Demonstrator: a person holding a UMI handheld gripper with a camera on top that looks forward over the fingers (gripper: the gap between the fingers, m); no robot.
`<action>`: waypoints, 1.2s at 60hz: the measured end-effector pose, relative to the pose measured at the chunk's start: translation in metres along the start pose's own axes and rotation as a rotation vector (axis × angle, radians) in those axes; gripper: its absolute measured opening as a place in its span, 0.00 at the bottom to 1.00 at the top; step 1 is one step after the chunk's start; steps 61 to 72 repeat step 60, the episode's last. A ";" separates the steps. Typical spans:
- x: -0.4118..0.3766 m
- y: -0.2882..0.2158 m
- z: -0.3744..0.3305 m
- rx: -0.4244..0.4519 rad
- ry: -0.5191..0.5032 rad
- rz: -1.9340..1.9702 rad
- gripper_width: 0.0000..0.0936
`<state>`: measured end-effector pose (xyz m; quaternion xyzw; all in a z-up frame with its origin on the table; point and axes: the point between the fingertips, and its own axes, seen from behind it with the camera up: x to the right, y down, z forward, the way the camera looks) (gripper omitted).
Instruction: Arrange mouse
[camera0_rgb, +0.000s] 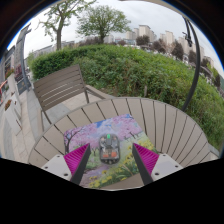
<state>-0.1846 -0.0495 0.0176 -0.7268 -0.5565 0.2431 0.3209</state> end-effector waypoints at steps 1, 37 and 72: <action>0.001 -0.001 -0.007 -0.001 0.002 0.003 0.92; 0.057 0.077 -0.340 -0.019 0.128 0.046 0.92; 0.063 0.113 -0.361 -0.037 0.143 0.072 0.91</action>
